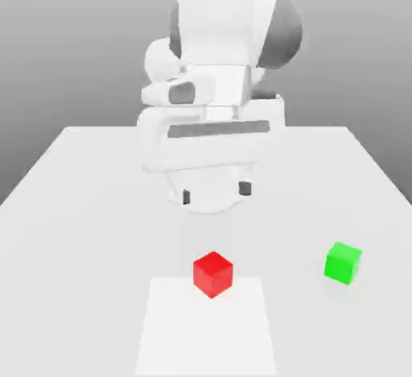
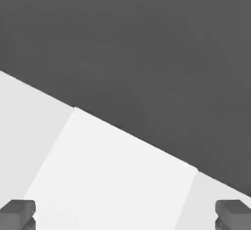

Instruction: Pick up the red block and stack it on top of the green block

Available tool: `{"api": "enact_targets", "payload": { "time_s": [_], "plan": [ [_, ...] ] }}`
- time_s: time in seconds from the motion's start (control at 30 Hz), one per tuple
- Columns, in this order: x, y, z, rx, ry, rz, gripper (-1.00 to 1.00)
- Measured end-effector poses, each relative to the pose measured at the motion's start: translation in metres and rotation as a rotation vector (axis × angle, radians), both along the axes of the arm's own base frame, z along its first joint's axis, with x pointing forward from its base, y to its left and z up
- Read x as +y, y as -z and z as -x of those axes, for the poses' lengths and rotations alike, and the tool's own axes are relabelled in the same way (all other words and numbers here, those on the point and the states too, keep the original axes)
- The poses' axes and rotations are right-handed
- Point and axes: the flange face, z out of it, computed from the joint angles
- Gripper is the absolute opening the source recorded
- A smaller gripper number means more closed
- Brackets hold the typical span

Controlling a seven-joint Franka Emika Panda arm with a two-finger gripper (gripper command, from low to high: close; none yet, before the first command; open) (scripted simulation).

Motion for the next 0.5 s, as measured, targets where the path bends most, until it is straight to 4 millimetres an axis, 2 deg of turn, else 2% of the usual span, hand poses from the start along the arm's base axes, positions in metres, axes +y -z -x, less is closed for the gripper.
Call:
{"api": "enact_targets", "payload": {
  "time_s": [0.1, 0.2, 0.27, 0.3, 0.5],
  "plan": [
    [0.001, 0.075, 0.029, 0.108, -0.096, 0.012, 0.00],
    [0.001, 0.111, 0.037, 0.134, -0.119, 0.014, 0.00],
    [0.000, 0.128, 0.039, 0.137, -0.121, 0.016, 0.00],
    [0.000, 0.136, 0.040, 0.137, -0.122, 0.016, -1.00],
    [0.000, 0.140, 0.041, 0.139, -0.122, 0.016, -1.00]
  ]
}}
